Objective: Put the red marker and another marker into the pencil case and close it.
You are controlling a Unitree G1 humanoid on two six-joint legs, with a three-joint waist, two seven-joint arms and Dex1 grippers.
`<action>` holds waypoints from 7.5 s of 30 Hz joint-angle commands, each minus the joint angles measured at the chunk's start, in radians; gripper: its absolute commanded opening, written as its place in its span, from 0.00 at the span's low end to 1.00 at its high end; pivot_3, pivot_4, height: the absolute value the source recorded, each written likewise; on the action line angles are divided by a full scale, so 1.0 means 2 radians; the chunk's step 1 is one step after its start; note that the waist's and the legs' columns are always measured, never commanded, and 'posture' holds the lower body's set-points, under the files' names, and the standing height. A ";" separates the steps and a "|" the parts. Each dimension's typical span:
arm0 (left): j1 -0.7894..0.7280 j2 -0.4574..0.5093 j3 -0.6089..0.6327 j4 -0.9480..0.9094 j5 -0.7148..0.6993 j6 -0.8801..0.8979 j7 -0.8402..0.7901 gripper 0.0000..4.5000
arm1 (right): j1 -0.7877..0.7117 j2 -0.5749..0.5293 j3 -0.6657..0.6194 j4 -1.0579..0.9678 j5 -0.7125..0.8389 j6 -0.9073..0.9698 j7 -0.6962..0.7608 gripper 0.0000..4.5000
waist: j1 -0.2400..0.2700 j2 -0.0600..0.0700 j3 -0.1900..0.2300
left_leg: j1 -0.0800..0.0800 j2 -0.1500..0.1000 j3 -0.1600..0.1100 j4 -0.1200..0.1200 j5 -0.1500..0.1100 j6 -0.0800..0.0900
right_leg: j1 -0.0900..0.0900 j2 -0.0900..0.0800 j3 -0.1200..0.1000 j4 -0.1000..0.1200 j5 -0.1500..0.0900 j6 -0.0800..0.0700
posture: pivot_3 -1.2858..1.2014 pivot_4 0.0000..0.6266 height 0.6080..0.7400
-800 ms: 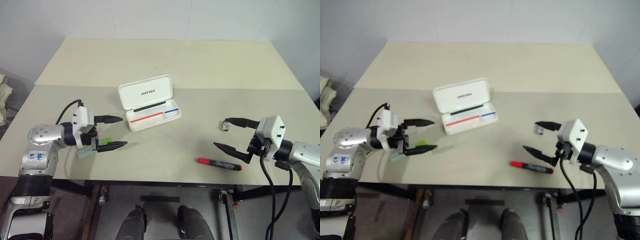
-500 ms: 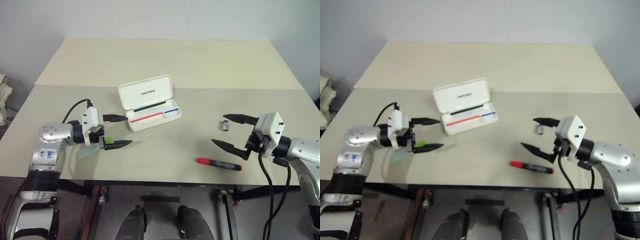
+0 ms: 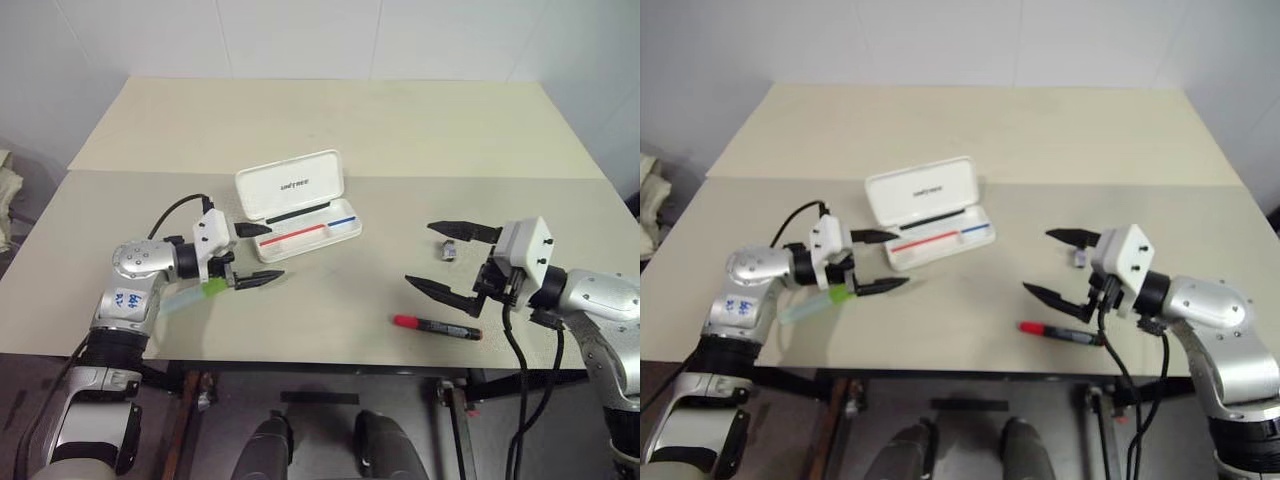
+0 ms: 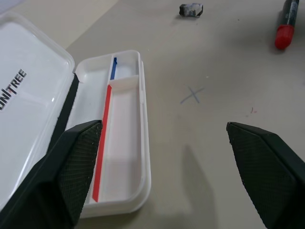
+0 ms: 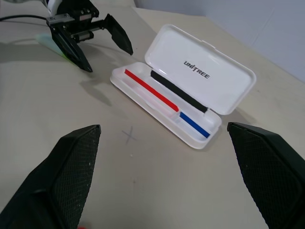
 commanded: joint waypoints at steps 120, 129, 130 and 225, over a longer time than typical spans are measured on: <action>-0.003 -0.051 -0.074 -0.019 -0.008 -0.079 -0.105 0.99 | 0.024 0.017 -0.026 -0.089 0.055 0.055 -0.076 1.00 | 0.001 0.000 0.000 | -0.001 -0.001 -0.001 0.003 -0.001 0.001 | 0.001 -0.001 0.000 0.000 0.000 0.001 | 0.52 0.24 1.00; 0.003 -0.030 -0.018 -0.141 -0.121 0.072 -0.095 0.99 | 0.128 -0.031 -0.049 -0.026 0.034 0.031 0.000 1.00 | -0.002 0.000 0.000 | -0.001 -0.001 0.000 0.004 -0.001 0.002 | 0.002 -0.001 0.000 0.000 0.000 0.001 | 0.52 0.24 1.00; 0.002 -0.022 -0.015 -0.149 -0.123 0.078 -0.099 0.99 | 0.131 -0.031 -0.049 -0.015 0.031 0.026 0.005 1.00 | -0.002 0.000 0.000 | 0.000 -0.001 0.001 0.003 -0.001 0.002 | 0.002 -0.001 0.001 0.000 0.000 0.001 | 0.52 0.24 1.00; 0.049 0.069 0.042 -0.013 -0.061 -0.026 -0.120 1.00 | -0.243 0.071 0.205 0.256 -0.180 -0.155 0.088 0.14 | -0.008 0.000 0.000 | -0.001 0.000 0.001 0.003 -0.002 0.001 | 0.000 0.000 0.000 0.000 0.000 0.000 | 0.52 0.24 1.00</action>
